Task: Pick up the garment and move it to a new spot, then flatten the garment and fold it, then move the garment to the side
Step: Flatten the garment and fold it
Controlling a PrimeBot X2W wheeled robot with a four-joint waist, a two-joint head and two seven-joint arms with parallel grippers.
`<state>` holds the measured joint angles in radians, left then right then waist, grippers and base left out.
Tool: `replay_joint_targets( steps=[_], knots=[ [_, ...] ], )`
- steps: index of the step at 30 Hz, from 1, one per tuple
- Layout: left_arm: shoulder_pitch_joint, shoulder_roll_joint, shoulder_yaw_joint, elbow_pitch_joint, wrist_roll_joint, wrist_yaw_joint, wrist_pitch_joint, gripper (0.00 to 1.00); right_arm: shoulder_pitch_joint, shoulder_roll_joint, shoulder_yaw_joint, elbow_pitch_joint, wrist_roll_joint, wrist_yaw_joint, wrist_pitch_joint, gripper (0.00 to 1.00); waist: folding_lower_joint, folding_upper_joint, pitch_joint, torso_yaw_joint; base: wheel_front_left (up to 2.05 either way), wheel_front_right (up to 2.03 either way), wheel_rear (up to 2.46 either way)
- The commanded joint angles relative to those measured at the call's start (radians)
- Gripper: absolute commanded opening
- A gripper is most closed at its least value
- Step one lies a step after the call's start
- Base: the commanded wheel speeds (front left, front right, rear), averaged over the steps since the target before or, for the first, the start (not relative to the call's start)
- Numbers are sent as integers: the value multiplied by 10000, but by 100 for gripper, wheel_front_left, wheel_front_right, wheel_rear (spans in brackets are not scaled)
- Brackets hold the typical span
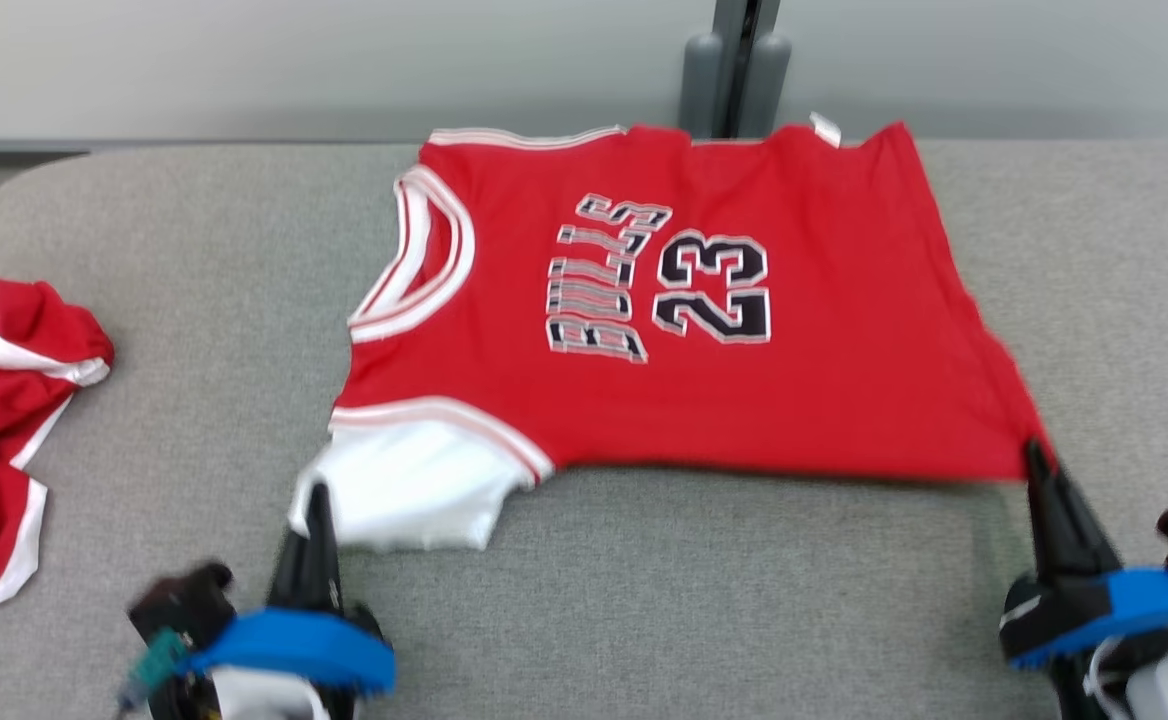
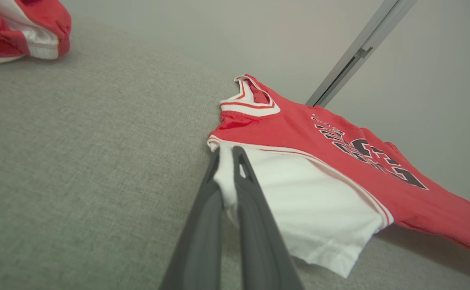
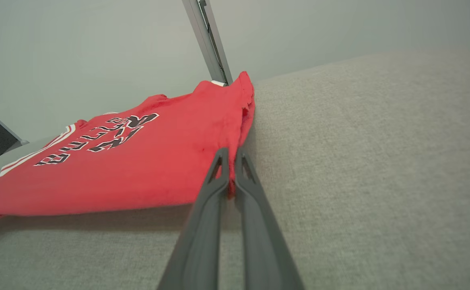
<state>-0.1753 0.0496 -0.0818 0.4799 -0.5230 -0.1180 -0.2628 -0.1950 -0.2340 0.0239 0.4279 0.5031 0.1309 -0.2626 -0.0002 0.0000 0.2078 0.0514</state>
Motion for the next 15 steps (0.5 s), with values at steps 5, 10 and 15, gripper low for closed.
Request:
replay_joint_targets(
  steps=[5, 10, 15],
  knots=[
    [1279, 24, -267, 96, -1, 210, -27, 0, 1052, 221, 51, 156, -219, -3, -28, 0, 2, 0, -821, -283, 0, 0, 0],
    [2037, 25, -188, -94, -44, 239, -27, 0, 1657, 533, -153, 271, -263, -3, -28, 0, 2, 0, -1266, -187, 0, 0, 0],
    [2937, 24, -174, -367, -46, 180, -28, 0, 2421, 652, -247, 228, -375, -3, -28, 0, 2, 0, -1783, -54, 0, 0, 0]
  ],
)
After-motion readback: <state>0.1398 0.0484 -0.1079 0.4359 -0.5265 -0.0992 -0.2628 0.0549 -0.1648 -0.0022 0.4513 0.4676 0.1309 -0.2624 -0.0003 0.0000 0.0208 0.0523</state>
